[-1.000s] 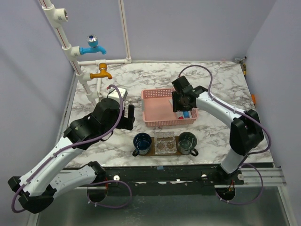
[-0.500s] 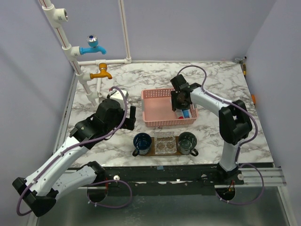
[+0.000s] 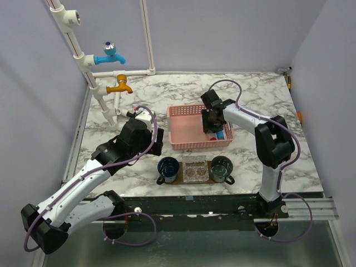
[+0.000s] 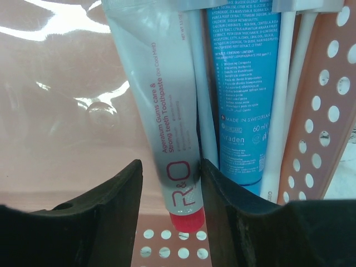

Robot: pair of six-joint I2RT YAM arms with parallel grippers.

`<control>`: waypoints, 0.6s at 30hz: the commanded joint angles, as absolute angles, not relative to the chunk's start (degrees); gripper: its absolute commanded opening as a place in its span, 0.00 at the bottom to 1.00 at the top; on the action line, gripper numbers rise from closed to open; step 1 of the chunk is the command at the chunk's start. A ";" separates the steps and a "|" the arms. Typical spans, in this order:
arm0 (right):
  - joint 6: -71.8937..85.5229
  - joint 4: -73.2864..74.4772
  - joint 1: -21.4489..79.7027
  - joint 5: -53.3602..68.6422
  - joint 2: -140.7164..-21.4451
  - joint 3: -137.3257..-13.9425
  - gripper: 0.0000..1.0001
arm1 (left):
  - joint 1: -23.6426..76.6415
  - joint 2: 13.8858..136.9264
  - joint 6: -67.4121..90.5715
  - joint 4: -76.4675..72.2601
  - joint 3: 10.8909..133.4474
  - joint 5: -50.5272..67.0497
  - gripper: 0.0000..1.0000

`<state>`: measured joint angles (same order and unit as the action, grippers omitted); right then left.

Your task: Prepare toiletry sets of a toothbrush and toothpaste on the tray

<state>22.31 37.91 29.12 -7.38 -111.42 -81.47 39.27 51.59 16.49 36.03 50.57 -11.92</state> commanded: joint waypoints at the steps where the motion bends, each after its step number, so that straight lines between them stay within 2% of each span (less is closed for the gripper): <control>1: 21.72 35.97 28.83 -4.62 -113.83 -80.48 0.47 | 38.68 51.94 16.52 34.01 50.36 -10.11 0.98; 9: 22.58 35.16 28.83 -2.99 -115.39 -80.16 0.37 | 38.39 52.36 16.70 34.01 50.36 -9.23 0.98; 15: 22.80 35.06 28.89 -2.32 -114.99 -80.58 0.22 | 38.19 52.43 16.66 34.28 50.36 -9.74 0.98; 18: 23.02 35.33 28.92 -1.85 -114.23 -81.35 0.19 | 38.19 52.24 16.61 34.28 50.36 -9.93 0.98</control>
<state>22.46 36.29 28.91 -4.71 -113.69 -81.19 38.57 52.34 16.58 35.16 50.43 -10.59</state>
